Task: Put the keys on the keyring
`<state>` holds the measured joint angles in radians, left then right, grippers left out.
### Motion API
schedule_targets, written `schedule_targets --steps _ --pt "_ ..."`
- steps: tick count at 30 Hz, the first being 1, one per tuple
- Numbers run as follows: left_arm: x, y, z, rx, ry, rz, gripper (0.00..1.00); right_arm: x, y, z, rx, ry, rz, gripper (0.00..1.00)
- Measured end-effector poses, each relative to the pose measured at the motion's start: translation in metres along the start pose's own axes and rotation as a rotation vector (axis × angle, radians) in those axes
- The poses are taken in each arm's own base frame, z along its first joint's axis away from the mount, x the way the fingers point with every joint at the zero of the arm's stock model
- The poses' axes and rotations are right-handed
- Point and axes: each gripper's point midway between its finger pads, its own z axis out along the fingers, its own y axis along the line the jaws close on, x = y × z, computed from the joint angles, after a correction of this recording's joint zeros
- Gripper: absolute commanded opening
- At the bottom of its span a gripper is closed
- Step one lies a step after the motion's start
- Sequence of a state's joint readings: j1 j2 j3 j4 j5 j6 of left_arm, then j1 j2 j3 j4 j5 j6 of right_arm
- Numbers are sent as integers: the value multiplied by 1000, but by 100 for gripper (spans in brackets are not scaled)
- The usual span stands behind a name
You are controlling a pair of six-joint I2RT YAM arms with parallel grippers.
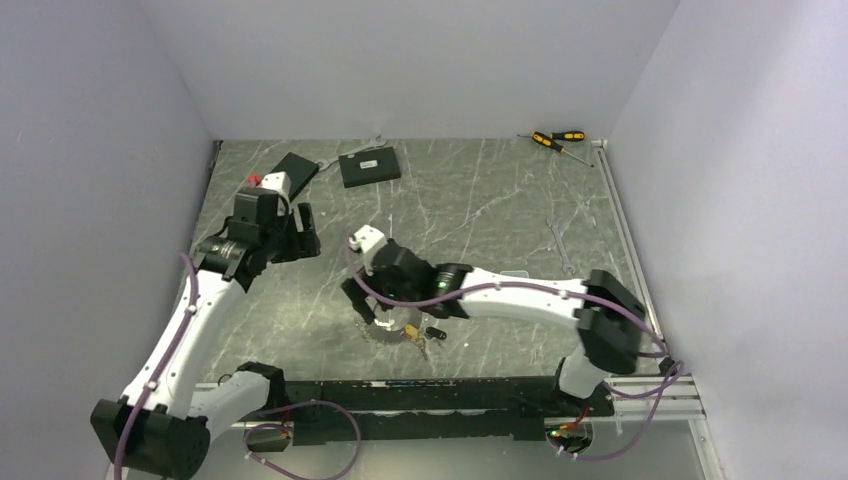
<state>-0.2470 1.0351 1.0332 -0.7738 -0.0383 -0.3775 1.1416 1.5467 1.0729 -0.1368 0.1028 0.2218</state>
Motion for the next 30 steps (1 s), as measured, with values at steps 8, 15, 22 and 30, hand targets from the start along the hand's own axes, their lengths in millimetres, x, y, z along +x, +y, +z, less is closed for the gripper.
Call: schedule_targets --steps 8,15,22,30 --pt "-10 33 -21 -112 -148 13 86 22 2 66 191 178 98 100" --pt "4 51 -23 -167 -206 8 87 68 -1 93 295 338 184 93" --pt "-3 52 -28 -166 -255 8 87 82 -2 100 342 383 236 56" --pt "-8 51 -29 -163 -279 15 87 81 0 102 356 391 257 19"
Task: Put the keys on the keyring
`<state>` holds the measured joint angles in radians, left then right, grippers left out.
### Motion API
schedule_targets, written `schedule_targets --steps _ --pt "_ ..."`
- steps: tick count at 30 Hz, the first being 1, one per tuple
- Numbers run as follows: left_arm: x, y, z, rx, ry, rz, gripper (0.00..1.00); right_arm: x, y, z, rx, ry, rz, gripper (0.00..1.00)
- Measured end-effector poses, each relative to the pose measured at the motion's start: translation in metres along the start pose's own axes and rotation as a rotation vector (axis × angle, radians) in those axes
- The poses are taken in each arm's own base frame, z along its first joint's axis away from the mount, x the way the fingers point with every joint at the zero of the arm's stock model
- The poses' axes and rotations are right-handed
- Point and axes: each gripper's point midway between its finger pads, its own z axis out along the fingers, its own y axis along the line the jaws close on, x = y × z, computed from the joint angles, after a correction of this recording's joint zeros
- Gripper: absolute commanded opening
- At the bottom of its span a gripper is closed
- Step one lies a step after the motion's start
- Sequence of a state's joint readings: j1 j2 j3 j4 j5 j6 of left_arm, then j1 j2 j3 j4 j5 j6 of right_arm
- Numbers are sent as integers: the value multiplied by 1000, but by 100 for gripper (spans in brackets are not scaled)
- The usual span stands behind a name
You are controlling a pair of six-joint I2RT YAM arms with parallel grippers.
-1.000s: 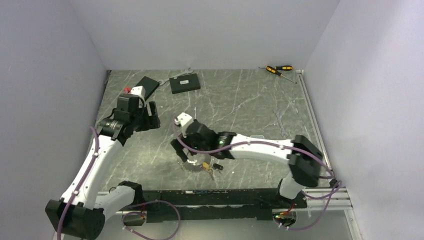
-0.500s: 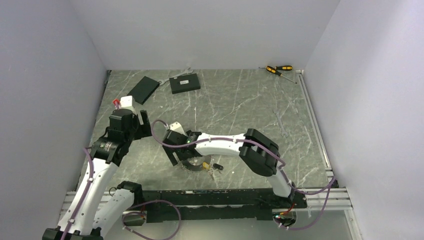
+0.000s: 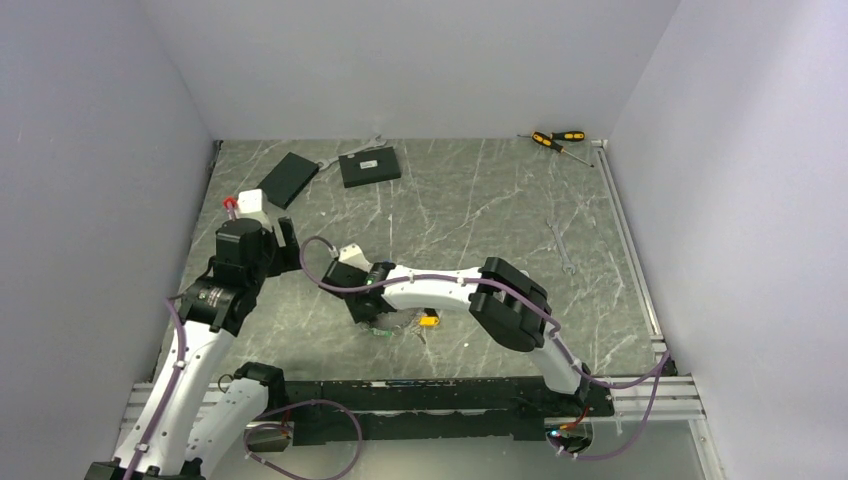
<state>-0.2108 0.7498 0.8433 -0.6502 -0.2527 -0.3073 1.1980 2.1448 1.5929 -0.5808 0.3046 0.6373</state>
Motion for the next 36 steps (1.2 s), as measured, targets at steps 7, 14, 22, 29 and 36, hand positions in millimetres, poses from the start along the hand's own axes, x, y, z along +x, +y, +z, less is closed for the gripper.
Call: schedule_targets --steps 7,14,22,29,36 --pt "3 -3 5 16 17 30 85 2 -4 -3 -12 -18 -28 0" --pt "9 -23 10 135 26 57 85 7 -36 -39 -30 -35 -58 0" --pt "27 -55 18 316 63 59 79 -30 -67 -84 -103 -161 21 0" --pt "38 -86 16 501 66 41 77 -35 -103 -86 -90 -166 71 0" --pt "43 -114 12 612 49 45 72 -48 -126 -106 -79 -207 91 0"
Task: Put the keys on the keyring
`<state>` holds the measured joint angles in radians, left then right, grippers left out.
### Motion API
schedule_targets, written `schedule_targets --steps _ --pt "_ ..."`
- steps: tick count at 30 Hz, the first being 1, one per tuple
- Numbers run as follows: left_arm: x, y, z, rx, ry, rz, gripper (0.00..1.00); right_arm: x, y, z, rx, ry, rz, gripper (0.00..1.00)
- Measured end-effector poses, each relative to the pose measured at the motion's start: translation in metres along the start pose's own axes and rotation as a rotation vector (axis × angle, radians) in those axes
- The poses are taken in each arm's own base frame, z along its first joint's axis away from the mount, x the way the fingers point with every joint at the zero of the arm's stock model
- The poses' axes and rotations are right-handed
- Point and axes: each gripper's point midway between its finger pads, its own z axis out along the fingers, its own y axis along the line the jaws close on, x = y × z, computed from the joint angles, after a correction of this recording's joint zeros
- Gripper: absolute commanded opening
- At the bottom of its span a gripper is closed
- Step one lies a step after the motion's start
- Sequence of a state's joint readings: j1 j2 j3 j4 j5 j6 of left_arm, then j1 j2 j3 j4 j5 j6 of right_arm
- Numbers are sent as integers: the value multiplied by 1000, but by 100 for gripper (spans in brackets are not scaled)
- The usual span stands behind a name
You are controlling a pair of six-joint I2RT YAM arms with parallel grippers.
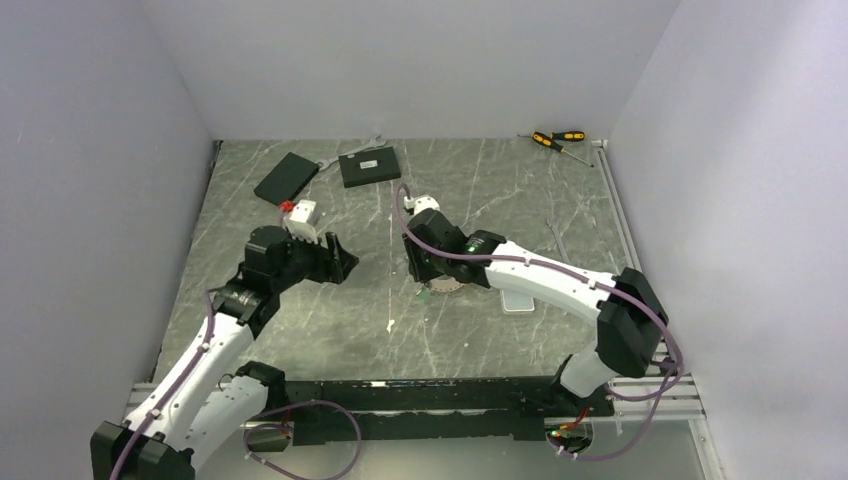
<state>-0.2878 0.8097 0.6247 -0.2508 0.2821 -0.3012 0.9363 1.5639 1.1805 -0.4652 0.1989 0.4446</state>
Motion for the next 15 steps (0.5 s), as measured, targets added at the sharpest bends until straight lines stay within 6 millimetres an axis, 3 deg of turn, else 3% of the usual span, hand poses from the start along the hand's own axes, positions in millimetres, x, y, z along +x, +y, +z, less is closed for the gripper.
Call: schedule_targets --steps 8,15 --pt "20 -64 16 186 -3 129 71 -16 -13 -22 16 -29 21 0" --pt "53 -98 30 336 -29 231 73 -30 -17 -42 25 -57 36 0"
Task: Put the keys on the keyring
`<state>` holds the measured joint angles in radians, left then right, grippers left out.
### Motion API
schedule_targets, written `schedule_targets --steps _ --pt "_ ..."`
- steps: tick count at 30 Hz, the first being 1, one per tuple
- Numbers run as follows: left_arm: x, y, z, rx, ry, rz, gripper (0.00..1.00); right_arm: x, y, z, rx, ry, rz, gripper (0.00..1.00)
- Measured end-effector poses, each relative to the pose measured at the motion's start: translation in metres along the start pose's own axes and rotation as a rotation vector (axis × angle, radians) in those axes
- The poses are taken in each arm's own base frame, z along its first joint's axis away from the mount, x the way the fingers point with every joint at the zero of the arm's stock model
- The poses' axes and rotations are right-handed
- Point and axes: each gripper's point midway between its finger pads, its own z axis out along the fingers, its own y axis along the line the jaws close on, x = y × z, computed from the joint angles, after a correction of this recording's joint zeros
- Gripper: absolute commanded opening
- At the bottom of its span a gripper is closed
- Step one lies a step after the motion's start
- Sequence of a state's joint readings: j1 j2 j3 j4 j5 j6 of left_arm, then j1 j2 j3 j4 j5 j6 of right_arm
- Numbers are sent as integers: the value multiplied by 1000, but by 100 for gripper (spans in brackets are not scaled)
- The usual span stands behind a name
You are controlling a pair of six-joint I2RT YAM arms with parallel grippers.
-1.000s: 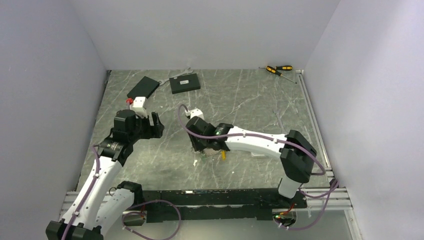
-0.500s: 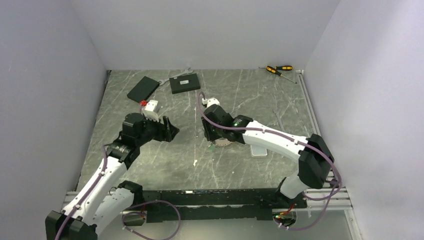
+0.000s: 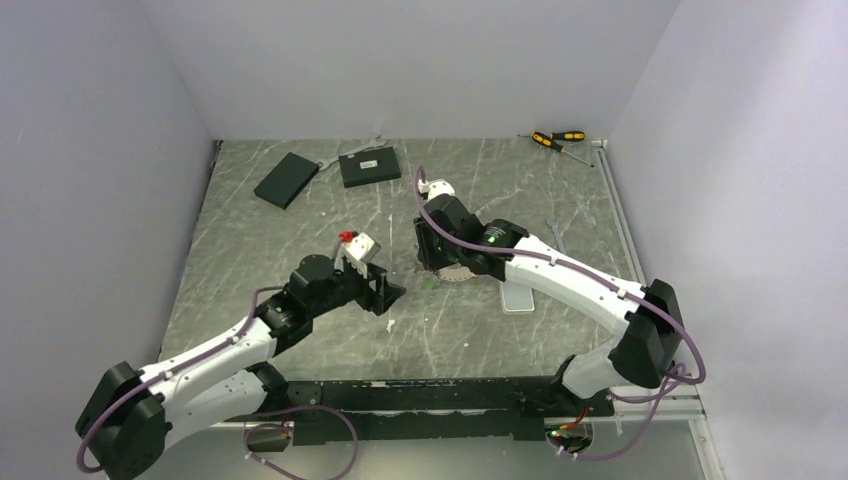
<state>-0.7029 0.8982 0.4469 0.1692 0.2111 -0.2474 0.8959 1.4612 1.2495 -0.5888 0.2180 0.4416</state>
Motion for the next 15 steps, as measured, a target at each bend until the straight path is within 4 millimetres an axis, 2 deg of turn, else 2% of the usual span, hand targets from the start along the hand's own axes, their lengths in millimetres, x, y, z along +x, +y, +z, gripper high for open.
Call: schedule_targets --steps 4,15 --pt "7 -14 14 67 -32 70 73 -11 -1 -9 8 -18 21 0" --pt "6 -48 45 206 -174 243 73 -23 -1 -31 9 -47 81 0"
